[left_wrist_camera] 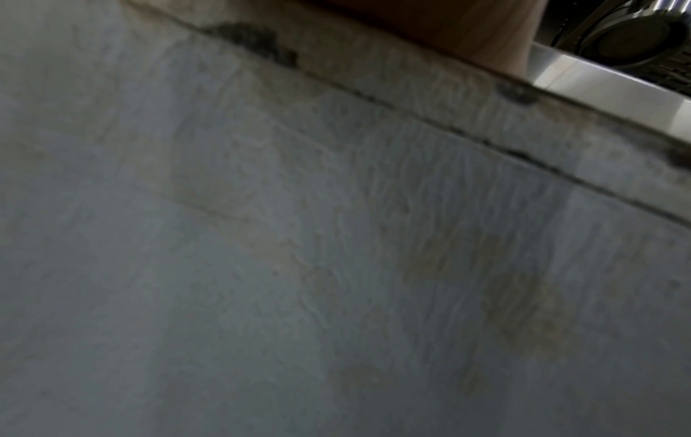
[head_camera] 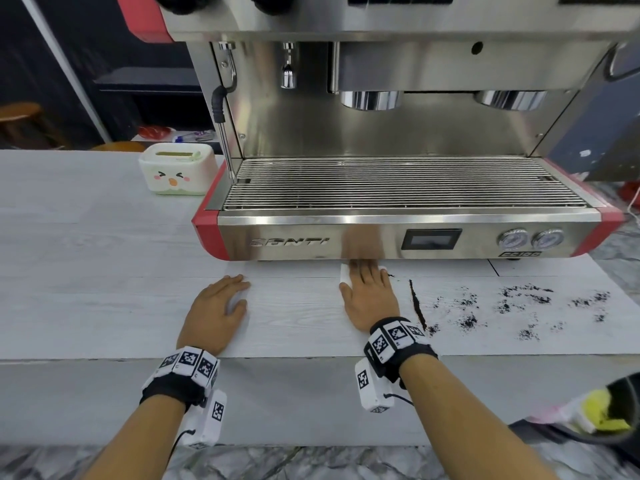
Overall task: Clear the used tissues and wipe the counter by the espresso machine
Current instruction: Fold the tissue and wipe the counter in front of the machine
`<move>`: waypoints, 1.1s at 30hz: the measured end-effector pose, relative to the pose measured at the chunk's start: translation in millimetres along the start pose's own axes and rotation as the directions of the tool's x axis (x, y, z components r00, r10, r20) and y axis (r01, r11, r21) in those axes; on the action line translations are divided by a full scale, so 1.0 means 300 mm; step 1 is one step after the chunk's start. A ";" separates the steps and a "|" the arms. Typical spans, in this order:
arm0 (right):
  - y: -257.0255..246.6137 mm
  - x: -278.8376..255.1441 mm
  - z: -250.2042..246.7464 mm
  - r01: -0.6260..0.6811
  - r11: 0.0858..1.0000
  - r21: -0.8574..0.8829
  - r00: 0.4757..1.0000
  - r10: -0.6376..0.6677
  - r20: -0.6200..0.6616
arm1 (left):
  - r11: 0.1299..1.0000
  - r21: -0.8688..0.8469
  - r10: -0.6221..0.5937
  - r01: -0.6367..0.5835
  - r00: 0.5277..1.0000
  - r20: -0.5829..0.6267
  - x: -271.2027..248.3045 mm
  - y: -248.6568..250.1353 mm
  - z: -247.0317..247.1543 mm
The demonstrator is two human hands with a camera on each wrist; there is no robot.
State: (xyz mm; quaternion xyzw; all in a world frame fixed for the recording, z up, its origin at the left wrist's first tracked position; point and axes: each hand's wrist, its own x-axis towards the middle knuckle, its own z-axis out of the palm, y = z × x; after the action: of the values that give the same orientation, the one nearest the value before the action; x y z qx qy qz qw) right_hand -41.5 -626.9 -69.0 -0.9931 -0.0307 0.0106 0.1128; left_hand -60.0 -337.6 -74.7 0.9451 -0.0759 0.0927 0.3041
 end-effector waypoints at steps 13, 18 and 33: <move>0.164 -0.036 -0.045 -0.135 0.991 0.015 0.987 0.136 -0.087 | 1.000 0.017 0.014 -0.014 1.000 -0.007 -0.001 0.005 -0.001; 0.062 -0.144 -0.069 0.038 0.990 0.133 0.997 -0.028 -0.077 | 0.999 0.030 0.011 -0.011 1.000 -0.003 -0.001 -0.001 0.004; 0.010 -0.251 -0.007 0.063 0.996 -0.071 0.997 -0.059 0.048 | 0.997 0.042 0.066 -0.069 0.996 0.066 0.001 0.085 0.016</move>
State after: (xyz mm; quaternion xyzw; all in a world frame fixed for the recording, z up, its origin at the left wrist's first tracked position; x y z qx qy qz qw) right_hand -116.5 -634.9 -66.6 -0.9946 -0.0639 0.0289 0.0765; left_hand -64.2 -361.1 -64.0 0.9509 -0.1156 0.0741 0.2772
